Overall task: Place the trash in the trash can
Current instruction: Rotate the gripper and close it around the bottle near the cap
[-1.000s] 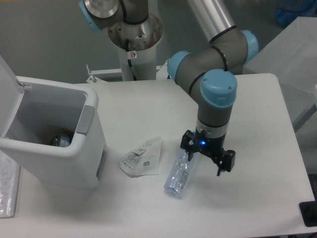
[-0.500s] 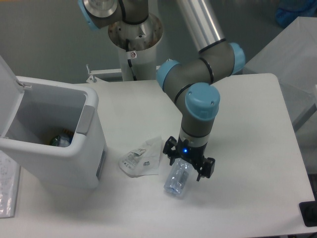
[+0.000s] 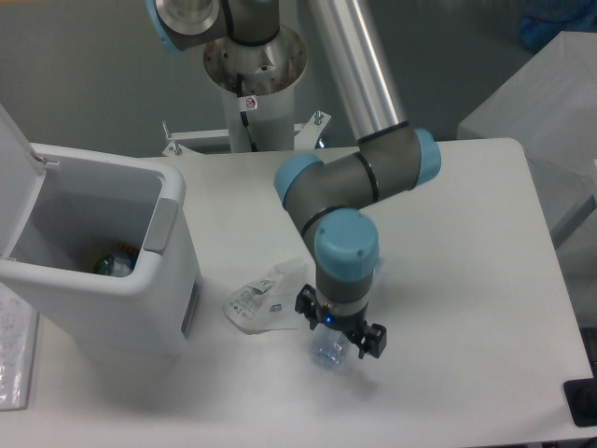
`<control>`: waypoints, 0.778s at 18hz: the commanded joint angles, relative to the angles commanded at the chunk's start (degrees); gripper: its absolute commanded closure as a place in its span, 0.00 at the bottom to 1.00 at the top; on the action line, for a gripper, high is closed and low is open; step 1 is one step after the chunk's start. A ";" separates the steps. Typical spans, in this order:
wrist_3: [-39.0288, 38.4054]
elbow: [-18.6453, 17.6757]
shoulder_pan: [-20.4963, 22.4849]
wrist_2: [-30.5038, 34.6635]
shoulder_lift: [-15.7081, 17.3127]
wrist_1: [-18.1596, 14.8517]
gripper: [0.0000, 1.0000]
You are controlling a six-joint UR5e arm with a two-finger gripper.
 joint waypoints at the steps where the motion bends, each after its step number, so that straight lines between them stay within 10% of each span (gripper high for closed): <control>1: -0.27 0.53 -0.35 0.01 -0.09 -1.68 0.00; 14: -4.49 0.80 -2.47 7.04 -3.34 -1.78 0.00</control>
